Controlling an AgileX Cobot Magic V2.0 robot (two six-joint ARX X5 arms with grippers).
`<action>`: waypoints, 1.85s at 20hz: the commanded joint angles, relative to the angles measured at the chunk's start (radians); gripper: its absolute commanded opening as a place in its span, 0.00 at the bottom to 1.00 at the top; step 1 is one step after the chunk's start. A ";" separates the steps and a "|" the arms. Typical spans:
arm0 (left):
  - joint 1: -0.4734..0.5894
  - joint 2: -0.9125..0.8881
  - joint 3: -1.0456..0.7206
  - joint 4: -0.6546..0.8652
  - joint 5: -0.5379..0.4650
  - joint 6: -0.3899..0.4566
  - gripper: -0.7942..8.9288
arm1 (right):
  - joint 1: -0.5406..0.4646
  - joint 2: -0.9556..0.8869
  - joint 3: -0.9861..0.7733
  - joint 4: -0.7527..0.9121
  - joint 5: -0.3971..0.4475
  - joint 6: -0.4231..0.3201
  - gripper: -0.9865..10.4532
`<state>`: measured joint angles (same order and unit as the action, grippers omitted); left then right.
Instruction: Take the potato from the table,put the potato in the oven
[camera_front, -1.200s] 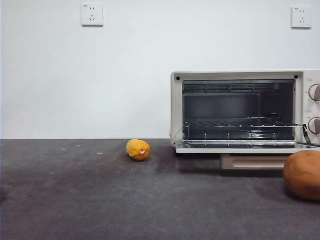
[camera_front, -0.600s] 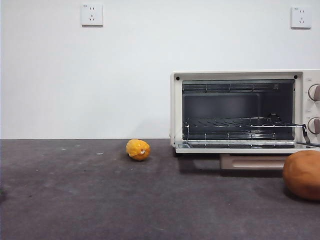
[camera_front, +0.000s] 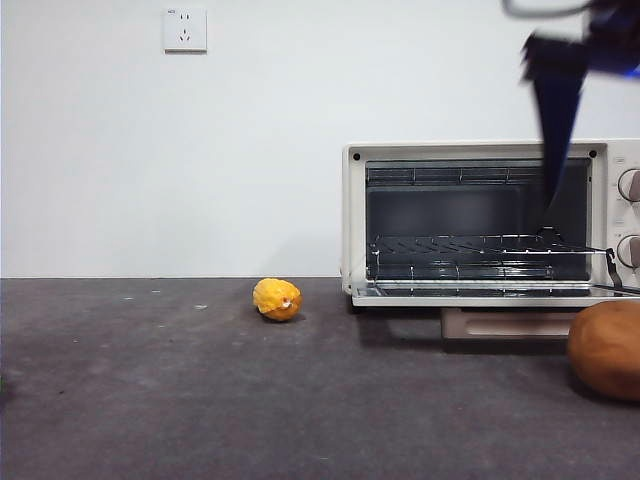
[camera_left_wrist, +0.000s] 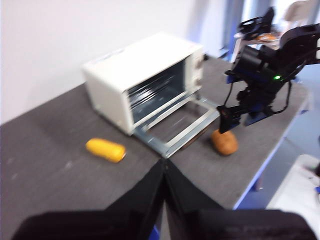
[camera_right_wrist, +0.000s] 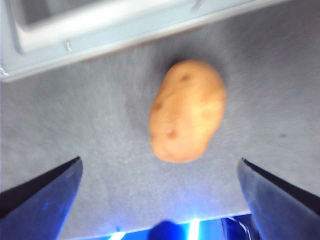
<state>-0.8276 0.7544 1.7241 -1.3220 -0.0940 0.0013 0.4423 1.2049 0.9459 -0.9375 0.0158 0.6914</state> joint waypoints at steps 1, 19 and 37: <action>-0.001 -0.064 -0.074 0.005 -0.034 -0.053 0.07 | 0.024 0.066 -0.010 0.033 0.044 0.045 0.62; -0.001 -0.146 -0.132 0.005 -0.037 -0.087 0.07 | 0.027 0.338 -0.010 0.142 0.164 0.120 0.55; -0.001 -0.146 -0.132 0.005 -0.039 -0.077 0.07 | 0.029 0.292 0.034 0.000 0.107 0.046 0.20</action>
<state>-0.8276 0.6121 1.5970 -1.3231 -0.1287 -0.0864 0.4667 1.4971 0.9752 -0.9390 0.1242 0.7635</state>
